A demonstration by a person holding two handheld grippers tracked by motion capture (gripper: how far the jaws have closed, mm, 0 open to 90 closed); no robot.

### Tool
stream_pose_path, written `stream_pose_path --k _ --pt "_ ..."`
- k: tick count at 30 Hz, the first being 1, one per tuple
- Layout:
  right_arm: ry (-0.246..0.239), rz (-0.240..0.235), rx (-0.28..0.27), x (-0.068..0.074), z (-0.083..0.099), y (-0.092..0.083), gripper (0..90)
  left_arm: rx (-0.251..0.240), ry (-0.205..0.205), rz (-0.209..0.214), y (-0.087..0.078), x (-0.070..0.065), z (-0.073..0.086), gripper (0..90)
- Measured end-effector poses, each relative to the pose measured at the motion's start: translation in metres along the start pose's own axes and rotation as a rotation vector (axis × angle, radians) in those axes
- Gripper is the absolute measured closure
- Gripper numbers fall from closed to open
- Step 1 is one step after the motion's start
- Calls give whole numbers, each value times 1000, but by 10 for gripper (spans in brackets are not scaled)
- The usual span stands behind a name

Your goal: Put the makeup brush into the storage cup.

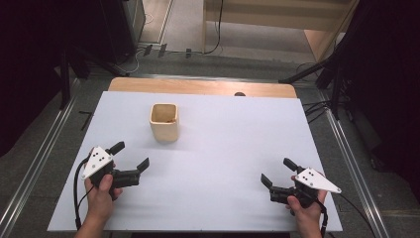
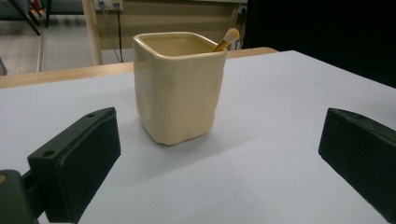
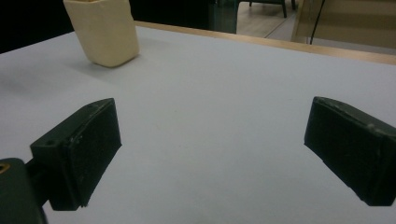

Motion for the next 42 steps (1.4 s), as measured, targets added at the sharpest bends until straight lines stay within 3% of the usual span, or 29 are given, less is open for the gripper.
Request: stream_pose_path --k 33,42 --pt "9 35 -11 -5 0 -3 54 34 12 1 -37 5 34 0" --pt "16 43 -14 -8 1 -4 54 15 6 8 -42 11 33 0"
Point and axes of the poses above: each handheld gripper's, and its own axes: y roughly forward along the jaws, z roughly out of its underside, x roughly to its left, the point moved 3 cm from there along y, roughly forward along the jaws, and after that the axes turned 14 degrees about x, right-handed, at the moved point
